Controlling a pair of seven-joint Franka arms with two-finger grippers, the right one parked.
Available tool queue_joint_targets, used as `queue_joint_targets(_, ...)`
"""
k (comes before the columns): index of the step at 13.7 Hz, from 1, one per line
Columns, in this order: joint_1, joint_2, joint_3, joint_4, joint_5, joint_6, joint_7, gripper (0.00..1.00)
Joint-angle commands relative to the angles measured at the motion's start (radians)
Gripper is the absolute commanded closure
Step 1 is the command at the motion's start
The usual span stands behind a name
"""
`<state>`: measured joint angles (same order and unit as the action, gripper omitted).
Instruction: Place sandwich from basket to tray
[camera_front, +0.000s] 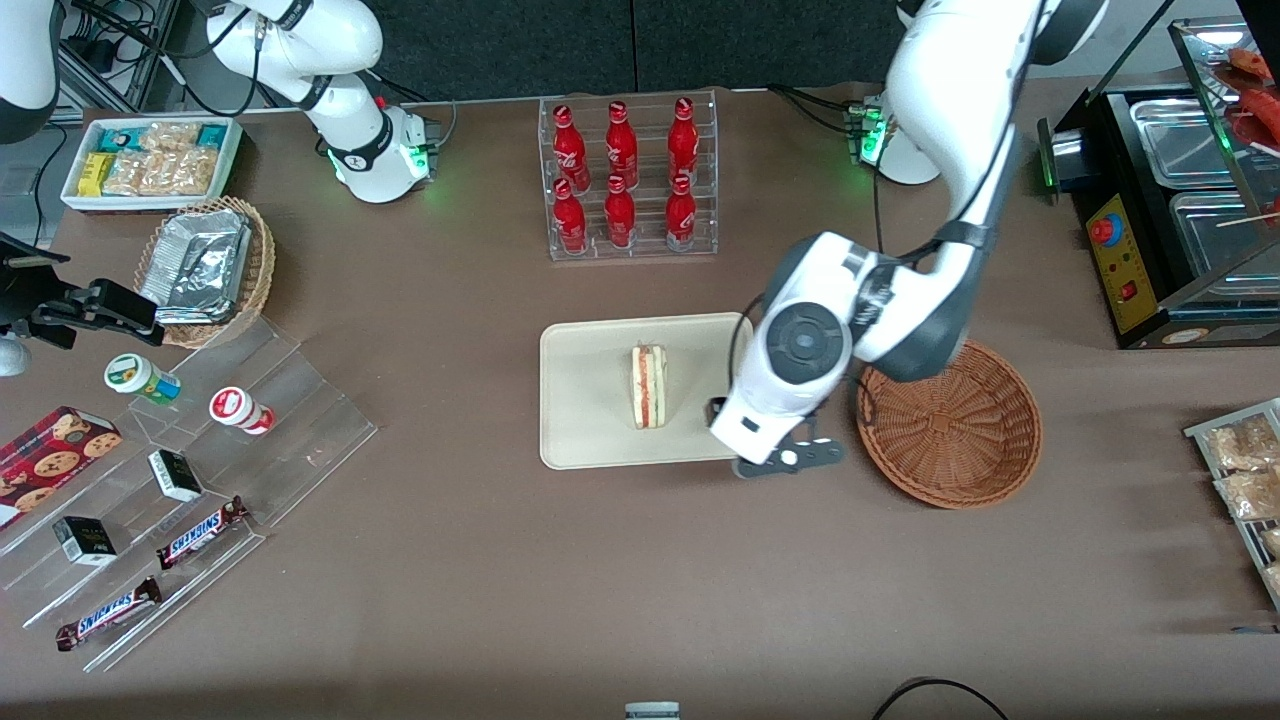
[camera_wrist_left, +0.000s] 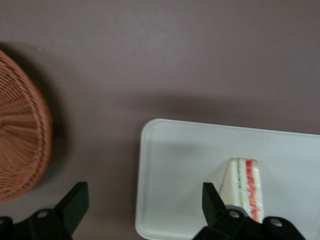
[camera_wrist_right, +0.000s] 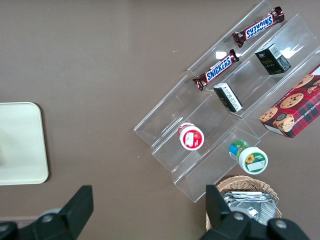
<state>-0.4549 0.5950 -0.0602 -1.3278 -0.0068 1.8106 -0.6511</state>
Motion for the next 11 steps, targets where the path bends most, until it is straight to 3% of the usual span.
queue_joint_targets(1,0.077,-0.099,-0.009,-0.117,-0.005,0.003,0.091,0.00)
queue_joint_targets(3,0.145,-0.139,-0.012,-0.165,-0.015,0.004,0.183,0.00)
queue_joint_targets(5,0.215,-0.175,-0.010,-0.185,-0.080,-0.007,0.290,0.00)
queue_joint_targets(11,0.341,-0.282,-0.009,-0.275,-0.091,-0.040,0.448,0.00)
